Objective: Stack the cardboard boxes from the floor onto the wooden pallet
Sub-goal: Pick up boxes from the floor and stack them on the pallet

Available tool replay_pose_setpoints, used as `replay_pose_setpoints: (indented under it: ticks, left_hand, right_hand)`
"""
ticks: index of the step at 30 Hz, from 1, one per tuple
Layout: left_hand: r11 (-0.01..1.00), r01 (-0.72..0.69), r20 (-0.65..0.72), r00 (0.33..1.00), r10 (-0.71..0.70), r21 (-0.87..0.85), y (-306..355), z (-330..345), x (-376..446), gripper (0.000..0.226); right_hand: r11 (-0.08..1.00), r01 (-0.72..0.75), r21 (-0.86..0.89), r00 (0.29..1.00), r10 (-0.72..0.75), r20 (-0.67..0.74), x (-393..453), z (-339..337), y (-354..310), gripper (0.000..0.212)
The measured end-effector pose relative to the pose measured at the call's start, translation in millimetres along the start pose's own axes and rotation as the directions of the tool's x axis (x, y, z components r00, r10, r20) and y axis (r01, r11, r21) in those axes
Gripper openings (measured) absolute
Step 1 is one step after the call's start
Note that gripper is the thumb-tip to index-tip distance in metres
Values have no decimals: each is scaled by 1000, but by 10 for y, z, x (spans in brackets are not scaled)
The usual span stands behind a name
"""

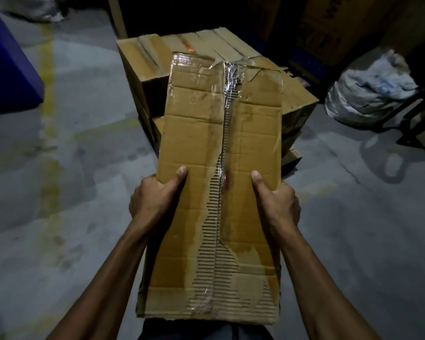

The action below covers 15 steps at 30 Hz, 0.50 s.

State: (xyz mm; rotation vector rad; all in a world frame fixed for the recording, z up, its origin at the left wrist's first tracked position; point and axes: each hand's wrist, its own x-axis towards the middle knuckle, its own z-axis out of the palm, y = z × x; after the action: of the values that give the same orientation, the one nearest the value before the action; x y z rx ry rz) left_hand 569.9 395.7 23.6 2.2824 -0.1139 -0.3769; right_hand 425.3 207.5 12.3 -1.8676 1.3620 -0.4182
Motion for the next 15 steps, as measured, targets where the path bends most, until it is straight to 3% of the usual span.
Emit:
replay_pose_setpoints:
  ticks: [6, 15]
  left_hand:
    - [997, 73, -45, 996, -73, 4, 290, 120, 597, 65]
    - [972, 231, -199, 951, -237, -52, 728, 654, 1373, 68]
  right_hand:
    - [999, 32, 4, 994, -33, 103, 782, 277, -375, 73]
    - [990, 141, -28, 943, -126, 307, 2155, 692, -823, 90]
